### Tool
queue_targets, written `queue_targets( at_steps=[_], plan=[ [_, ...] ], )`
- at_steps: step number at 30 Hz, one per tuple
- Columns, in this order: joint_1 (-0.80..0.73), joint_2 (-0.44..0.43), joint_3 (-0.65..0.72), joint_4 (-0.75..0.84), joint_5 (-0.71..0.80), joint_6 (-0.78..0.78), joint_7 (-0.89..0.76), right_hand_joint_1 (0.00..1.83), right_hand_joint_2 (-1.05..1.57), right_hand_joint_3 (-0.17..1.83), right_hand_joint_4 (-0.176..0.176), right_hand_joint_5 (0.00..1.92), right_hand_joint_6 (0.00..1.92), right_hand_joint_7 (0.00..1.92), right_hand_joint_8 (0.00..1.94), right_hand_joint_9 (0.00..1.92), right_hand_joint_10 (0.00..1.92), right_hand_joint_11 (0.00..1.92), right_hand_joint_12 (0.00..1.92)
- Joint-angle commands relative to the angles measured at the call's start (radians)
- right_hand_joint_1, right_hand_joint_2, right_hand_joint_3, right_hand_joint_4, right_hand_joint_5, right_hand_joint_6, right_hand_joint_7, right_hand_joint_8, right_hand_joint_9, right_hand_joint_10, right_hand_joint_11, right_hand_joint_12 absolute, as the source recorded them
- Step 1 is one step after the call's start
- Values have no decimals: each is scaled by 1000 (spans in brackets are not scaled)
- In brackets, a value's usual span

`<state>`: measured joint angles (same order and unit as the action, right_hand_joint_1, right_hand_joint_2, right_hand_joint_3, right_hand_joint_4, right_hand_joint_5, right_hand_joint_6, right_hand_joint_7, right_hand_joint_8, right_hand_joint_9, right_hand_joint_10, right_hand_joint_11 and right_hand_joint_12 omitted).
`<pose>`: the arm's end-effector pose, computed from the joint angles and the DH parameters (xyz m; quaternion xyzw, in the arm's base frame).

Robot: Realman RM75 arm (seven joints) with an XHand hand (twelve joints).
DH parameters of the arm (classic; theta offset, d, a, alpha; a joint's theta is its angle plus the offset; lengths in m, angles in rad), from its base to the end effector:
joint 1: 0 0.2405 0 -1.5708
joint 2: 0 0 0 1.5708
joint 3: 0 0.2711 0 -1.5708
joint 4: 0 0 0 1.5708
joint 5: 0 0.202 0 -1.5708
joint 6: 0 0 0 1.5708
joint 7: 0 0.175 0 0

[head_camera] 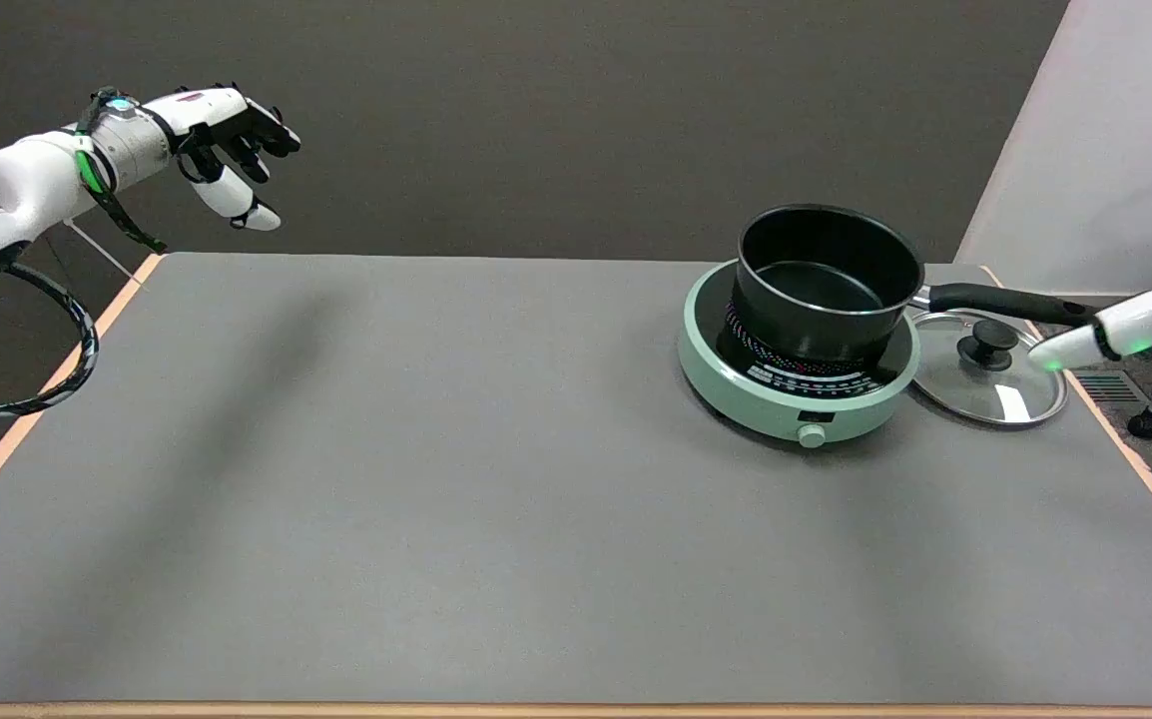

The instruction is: Pick up the pot lid.

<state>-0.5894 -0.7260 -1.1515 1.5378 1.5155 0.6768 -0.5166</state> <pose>-0.1517 -0.2168 0.6049 0.4374 0.1302 0.0824 0.8860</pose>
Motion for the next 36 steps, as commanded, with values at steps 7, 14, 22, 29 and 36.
queue_targets(
  at_steps=[7,14,22,29,36],
  plan=[
    [-184,-118,250,70,-26,241,450,695,168,154,-53,23,23,23,23,23,23,23,23],
    [-183,-116,286,22,-8,276,484,739,633,332,-142,468,468,468,468,468,468,468,468],
    [-164,-98,303,-39,-2,192,484,982,648,333,-146,549,549,549,549,549,549,549,549],
    [-110,-53,299,-139,-13,103,484,1065,358,570,-95,586,586,586,586,586,586,586,586],
    [-72,-25,289,-220,-108,72,506,1086,137,686,-30,577,577,577,577,577,577,577,577]
  ],
)
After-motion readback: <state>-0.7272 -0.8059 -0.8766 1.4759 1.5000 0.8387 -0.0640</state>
